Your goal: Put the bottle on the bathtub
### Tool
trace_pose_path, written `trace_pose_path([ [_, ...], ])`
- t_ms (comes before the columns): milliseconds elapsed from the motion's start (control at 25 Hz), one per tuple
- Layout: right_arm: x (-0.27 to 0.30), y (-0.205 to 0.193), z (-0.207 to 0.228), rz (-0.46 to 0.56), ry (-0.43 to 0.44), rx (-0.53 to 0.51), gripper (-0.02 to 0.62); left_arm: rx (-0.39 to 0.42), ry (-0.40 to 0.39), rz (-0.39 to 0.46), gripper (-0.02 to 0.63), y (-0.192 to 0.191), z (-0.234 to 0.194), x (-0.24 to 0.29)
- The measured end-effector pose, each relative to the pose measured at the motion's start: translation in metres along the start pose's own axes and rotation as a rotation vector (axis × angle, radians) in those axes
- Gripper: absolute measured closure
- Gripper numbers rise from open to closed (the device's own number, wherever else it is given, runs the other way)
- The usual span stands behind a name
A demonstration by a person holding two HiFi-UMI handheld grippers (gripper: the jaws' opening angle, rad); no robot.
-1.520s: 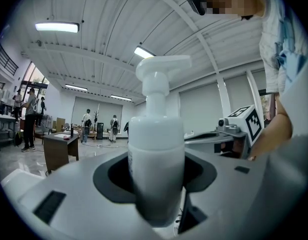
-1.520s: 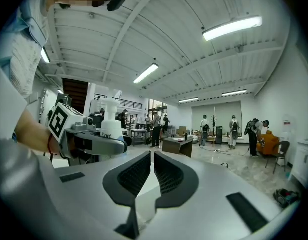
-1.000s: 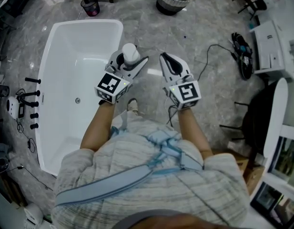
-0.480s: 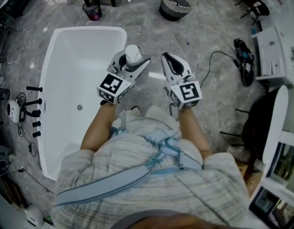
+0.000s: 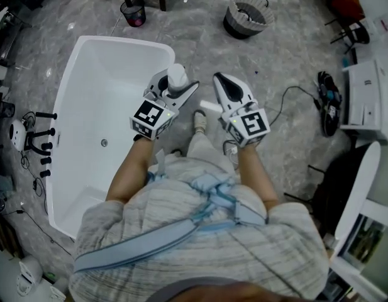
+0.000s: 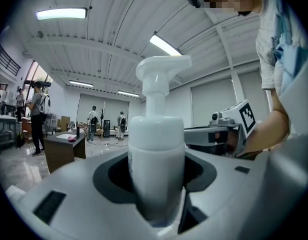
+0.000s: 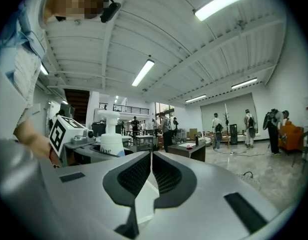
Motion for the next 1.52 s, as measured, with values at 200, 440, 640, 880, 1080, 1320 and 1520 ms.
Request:
trace_pose_path([
  [200,0.054,0.007,0.04,0.107,0.156,0.031,0.589,-0.02,0.054,-0.015,0.374,0.005,-0.049,0.044],
  [440,0.113,-0.002,0.08,0.146,0.325,0.056,0.586,-0.022,0.128,-0.036,0.374,0.006,-0.101,0.095],
  [640,0.15,-0.009,0.117,0.157,0.386,0.049,0.584,-0.041,0.175,-0.039,0.374,0.01,-0.133,0.133],
  [880,0.182,-0.015,0.14,0.169,0.452,0.043,0.584,-0.064,0.247,-0.059,0.374,0.004,-0.161,0.155],
  [1080,0.202,-0.019,0.143,0.157,0.504,0.047,0.584,-0.099,0.265,-0.058,0.374,-0.001,-0.177,0.161],
  [1320,0.218,-0.009,0.135,0.156,0.528,0.072,0.541,-0.117,0.285,-0.054,0.374,-0.01,-0.191,0.156],
  [1520,0.236,-0.003,0.103,0.145,0.629,0.073,0.467,-0.126,0.303,-0.052,0.374,-0.015,-0.211,0.145],
])
Point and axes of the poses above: the fingertips, and each gripper's own axes: x forward along the fingers, z to its right, y out of its top, the point moved 4 cm from there along -x, backward along the fingers, and after that the axes turned 11 degrees about -x, right-handed, at the moved point
